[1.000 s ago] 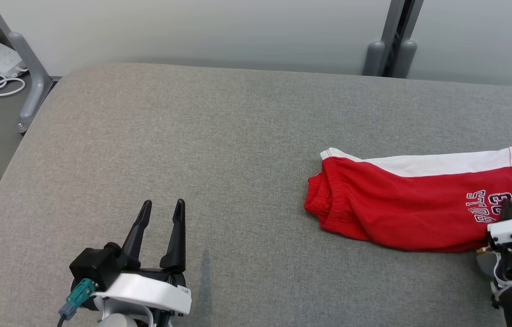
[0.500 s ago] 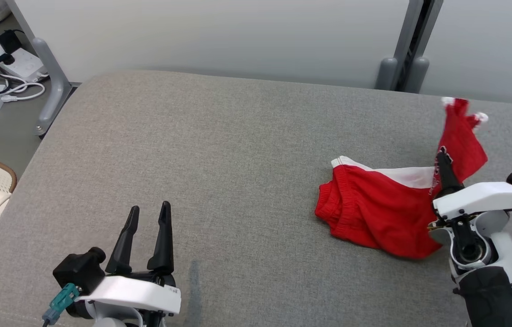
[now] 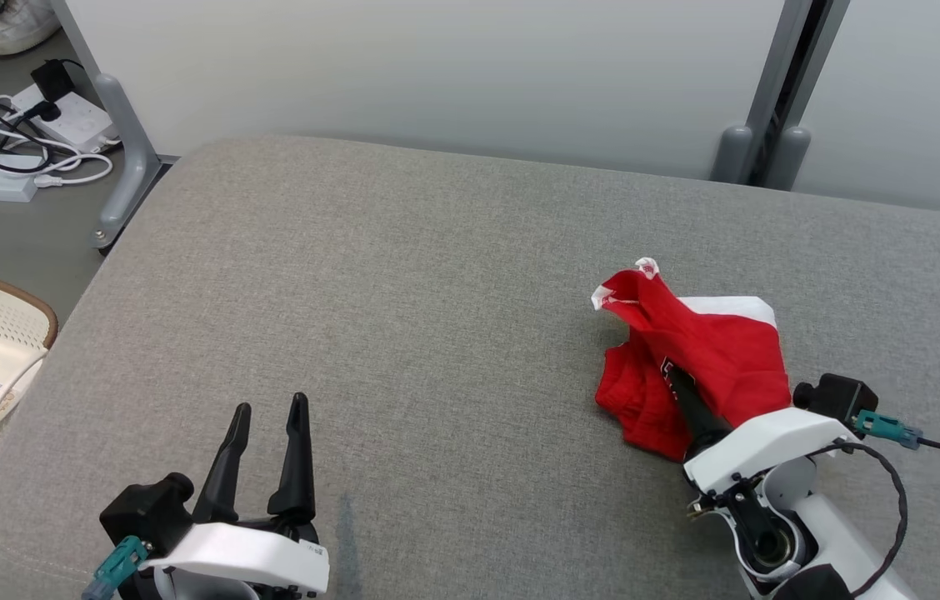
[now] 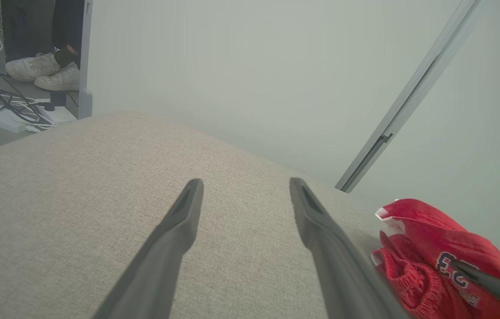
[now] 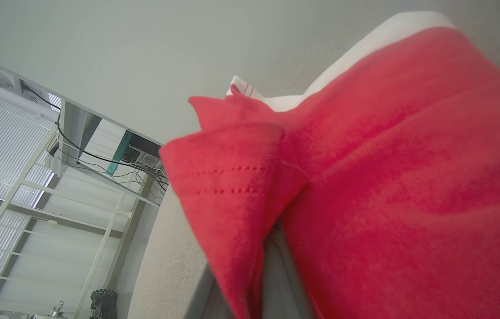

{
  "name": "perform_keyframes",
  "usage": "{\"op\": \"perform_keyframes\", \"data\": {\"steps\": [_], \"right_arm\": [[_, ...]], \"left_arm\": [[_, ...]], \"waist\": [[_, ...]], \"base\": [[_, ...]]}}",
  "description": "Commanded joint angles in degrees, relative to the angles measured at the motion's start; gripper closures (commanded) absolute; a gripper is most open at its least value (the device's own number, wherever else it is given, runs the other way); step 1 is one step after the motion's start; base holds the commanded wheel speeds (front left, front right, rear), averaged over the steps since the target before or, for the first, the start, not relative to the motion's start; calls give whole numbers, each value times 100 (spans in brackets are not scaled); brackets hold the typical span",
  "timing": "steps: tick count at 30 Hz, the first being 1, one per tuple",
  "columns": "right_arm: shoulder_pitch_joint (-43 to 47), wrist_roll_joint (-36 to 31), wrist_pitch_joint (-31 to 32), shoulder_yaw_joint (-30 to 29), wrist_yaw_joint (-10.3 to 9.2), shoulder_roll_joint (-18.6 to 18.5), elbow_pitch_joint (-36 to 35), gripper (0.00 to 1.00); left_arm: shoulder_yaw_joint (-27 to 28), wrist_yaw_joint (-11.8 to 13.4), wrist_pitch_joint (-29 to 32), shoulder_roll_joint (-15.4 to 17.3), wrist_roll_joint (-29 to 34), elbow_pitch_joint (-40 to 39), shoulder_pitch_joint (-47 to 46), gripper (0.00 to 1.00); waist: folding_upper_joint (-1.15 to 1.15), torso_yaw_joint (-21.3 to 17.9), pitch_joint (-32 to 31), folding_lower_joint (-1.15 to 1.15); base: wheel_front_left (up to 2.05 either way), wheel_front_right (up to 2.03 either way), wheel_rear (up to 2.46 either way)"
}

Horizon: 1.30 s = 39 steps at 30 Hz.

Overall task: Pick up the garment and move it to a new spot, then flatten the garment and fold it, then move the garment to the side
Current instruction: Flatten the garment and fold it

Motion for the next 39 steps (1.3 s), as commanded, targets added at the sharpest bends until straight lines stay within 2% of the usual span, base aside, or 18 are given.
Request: {"op": "perform_keyframes", "data": {"steps": [1,6,7,9,27,33,39], "right_arm": [[-65,42,-98,110,2,-42,110,100],[-184,200,-261,353,2,-41,366,100],[-213,213,-318,375,1,-42,414,83],[-254,329,-338,455,1,-39,435,0],[-177,842,-309,1779,2,-38,-12,0],[-133,960,-185,2191,1,-41,204,0],[-380,933,-448,2296,1,-62,20,0]], "left_arm": [[13,41,-5,23,16,11,2,0],[44,66,-5,24,-12,16,39,0],[47,70,-5,24,-17,16,46,0],[46,81,-5,24,-28,13,61,0],[1,91,-5,25,-51,18,117,0],[-22,85,-5,25,-39,37,122,0],[30,80,-5,25,-18,-3,124,0]], "waist": [[0,15,-1,0],[0,25,-2,0],[0,23,-2,0],[0,16,-4,0],[0,1,-67,0],[0,6,-117,0],[0,-67,-116,0]], "base": [[0,0,0],[0,0,0],[0,0,0],[0,0,0],[0,0,0],[0,0,0],[0,0,0]]}}
